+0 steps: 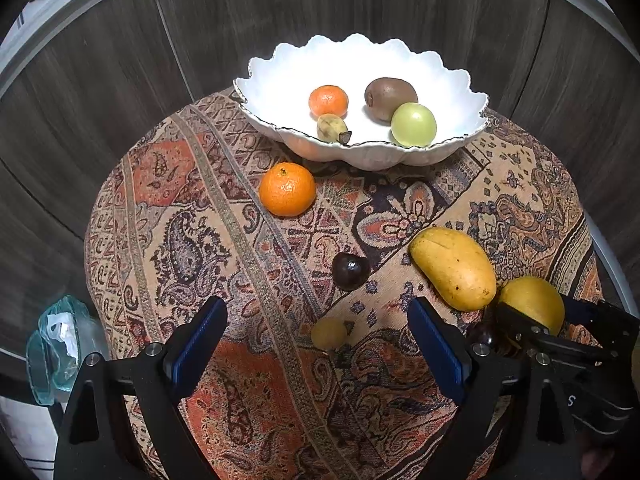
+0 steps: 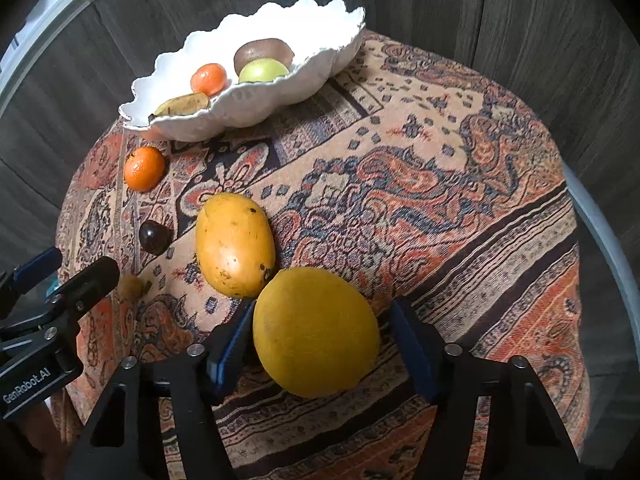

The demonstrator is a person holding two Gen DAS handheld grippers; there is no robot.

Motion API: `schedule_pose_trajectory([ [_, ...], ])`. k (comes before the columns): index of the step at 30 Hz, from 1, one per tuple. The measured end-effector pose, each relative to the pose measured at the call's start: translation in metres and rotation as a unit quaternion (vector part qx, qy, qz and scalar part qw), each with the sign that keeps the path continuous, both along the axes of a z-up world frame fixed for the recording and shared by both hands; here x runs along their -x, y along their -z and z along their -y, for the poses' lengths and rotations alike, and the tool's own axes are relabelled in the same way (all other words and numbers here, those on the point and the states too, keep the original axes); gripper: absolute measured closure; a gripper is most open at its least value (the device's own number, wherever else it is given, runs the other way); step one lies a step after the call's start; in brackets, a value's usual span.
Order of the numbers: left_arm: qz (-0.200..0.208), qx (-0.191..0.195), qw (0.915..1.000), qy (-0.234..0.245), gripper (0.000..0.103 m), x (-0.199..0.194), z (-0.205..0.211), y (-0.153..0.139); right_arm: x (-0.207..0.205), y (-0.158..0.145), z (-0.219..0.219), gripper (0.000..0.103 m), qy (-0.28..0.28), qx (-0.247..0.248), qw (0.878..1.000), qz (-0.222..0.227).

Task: Organize fruits
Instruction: 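Grasp the large yellow round fruit with the right tool while the left tool approaches a small brown fruit, then close the left tool on the small brown fruit while the right tool holds the yellow fruit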

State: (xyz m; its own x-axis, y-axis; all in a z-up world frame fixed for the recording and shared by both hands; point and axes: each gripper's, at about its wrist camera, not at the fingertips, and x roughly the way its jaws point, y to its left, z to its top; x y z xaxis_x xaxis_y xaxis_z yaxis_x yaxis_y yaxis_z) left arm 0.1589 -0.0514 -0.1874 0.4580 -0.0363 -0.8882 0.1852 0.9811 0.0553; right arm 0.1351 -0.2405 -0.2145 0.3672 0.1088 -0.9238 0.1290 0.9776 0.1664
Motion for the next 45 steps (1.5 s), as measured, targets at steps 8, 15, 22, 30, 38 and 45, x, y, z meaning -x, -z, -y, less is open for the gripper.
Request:
schedule_pose_trajectory([
  [8,-0.006,0.0,1.0,-0.002,0.011,0.001,-0.002,0.006,0.002,-0.002,-0.004,0.046,-0.008,0.008,1.0,0.012],
  [15,-0.012,0.008,0.9999,-0.004,0.011,0.004,-0.006,0.01,0.007,-0.021,-0.007,0.046,-0.003,0.041,0.998,0.056],
  [22,-0.023,0.009,0.9997,-0.005,0.024,0.003,-0.011,0.022,0.004,-0.043,-0.016,0.046,-0.009,0.076,0.992,0.102],
  [30,-0.03,0.002,0.9995,-0.001,0.047,0.0,-0.009,0.036,0.001,-0.041,-0.02,0.046,-0.012,0.071,0.992,0.1],
  [38,-0.038,0.002,0.9993,0.005,0.066,-0.003,-0.005,0.047,-0.002,-0.032,-0.021,0.046,-0.013,0.067,0.994,0.088],
  [45,-0.035,-0.002,0.9992,0.019,0.08,-0.002,0.002,0.047,-0.002,-0.031,-0.021,0.046,-0.01,0.062,0.994,0.084],
])
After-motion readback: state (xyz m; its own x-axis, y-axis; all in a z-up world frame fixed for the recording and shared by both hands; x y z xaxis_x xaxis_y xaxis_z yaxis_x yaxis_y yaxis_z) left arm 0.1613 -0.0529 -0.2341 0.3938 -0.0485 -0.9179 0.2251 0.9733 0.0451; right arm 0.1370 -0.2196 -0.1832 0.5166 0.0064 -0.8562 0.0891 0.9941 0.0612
